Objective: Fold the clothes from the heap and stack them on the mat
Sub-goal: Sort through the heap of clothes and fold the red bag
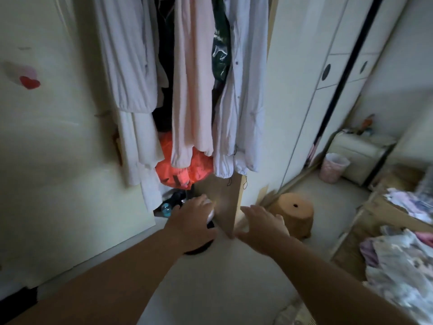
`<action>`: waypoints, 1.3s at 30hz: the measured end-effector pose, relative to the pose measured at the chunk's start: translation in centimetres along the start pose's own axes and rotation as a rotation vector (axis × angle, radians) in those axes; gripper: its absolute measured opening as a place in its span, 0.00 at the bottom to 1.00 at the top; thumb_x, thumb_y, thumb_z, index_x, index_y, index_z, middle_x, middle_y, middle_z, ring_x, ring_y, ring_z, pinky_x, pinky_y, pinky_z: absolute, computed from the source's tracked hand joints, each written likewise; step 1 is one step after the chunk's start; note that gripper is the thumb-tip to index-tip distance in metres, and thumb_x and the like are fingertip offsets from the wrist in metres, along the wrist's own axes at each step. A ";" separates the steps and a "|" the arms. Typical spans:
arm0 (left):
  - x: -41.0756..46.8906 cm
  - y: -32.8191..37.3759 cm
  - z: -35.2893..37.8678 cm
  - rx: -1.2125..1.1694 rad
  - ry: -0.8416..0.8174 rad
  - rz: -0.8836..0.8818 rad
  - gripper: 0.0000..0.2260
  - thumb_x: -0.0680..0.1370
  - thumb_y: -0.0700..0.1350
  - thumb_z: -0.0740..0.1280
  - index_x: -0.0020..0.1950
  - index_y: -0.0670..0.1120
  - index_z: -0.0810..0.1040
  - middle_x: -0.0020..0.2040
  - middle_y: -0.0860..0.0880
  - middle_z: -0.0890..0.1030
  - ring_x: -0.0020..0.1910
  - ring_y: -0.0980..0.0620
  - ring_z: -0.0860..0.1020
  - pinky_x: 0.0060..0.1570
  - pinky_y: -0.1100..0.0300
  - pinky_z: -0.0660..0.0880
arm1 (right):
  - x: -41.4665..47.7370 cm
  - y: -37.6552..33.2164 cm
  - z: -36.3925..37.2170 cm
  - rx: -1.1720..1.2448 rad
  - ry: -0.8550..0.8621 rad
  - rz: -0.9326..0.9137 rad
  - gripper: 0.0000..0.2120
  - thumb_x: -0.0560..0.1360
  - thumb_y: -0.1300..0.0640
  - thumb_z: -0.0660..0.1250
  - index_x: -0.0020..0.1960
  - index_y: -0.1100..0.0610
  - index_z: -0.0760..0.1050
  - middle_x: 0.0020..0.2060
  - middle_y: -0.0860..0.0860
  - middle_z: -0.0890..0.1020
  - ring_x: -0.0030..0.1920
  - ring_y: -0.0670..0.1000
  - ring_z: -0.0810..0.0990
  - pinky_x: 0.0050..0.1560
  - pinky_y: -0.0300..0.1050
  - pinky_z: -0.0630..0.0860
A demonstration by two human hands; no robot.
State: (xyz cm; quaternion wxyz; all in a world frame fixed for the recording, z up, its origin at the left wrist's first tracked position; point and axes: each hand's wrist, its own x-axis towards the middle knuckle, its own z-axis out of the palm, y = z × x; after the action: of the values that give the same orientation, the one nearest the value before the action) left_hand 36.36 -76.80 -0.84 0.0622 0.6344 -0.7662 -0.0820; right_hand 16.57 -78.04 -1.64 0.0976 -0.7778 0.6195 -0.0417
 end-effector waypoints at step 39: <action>63.1 41.4 9.3 0.218 -0.311 1.158 0.33 0.74 0.61 0.62 0.76 0.55 0.59 0.79 0.47 0.52 0.77 0.45 0.53 0.72 0.46 0.58 | 21.7 47.9 -9.5 0.098 0.151 1.136 0.31 0.71 0.40 0.64 0.71 0.47 0.63 0.71 0.49 0.67 0.65 0.53 0.72 0.64 0.61 0.66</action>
State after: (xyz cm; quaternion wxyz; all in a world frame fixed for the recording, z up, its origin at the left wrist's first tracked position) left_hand -17.17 -130.82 -2.03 -0.0815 0.0978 -0.9907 -0.0477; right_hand -25.99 -110.28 -3.34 0.0962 -0.3124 0.9427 -0.0666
